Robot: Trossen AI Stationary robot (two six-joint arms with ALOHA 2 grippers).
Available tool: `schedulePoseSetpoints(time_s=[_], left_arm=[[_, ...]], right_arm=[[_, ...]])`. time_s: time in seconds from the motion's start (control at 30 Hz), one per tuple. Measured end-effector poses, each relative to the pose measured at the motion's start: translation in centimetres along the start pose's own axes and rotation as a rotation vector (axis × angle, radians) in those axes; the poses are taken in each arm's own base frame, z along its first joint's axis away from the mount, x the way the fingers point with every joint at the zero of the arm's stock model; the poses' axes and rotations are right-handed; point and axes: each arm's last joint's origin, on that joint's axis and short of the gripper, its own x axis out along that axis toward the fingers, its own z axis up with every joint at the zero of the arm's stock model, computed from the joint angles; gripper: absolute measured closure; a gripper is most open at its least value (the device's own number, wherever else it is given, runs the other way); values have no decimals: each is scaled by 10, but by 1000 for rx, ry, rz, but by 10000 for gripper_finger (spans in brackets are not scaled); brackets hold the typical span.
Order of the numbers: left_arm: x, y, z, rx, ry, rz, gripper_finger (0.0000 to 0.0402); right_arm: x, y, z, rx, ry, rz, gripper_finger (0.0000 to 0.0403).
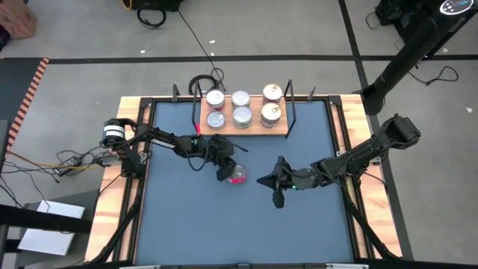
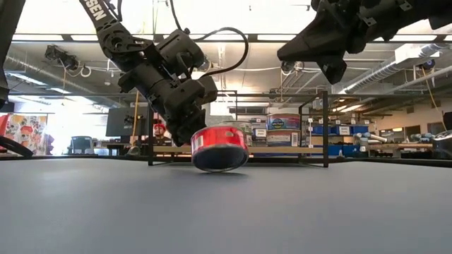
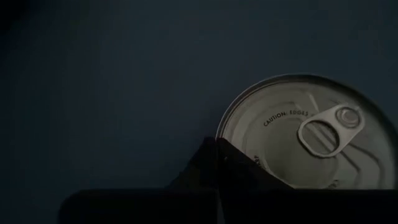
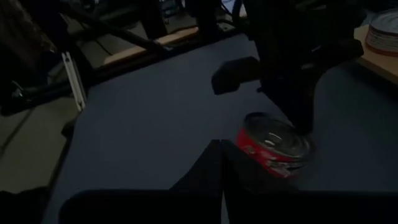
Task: Stack canned seafood by type on shelf
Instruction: Stack the red tuna can on top of the red tuna can on the shelf
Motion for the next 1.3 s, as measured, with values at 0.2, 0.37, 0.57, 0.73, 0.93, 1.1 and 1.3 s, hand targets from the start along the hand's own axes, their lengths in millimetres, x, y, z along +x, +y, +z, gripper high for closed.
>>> schedulePoseSetpoints(time_s=[0.2,0.37,0.57,0.73,0.93,1.1,1.3], left_arm=[[-1,4,1,3,-1,13,401],[-1,4,2,22,-14,11,401],[-1,4,2,49,-20,11,401],[-1,4,2,65,-17,12,401],[-1,4,2,71,-18,12,401],[-1,4,2,79,-17,12,401],[-1,4,2,94,-18,13,401]], right_arm=[[0,2,4,52,-38,20,394],[1,0,6,95,-49,16,394],[3,-5,11,102,-74,7,393],[5,-3,18,73,-73,7,378],[6,3,28,16,-19,-4,342],[6,4,30,-40,7,-28,313],[8,2,24,-204,33,-87,281]])
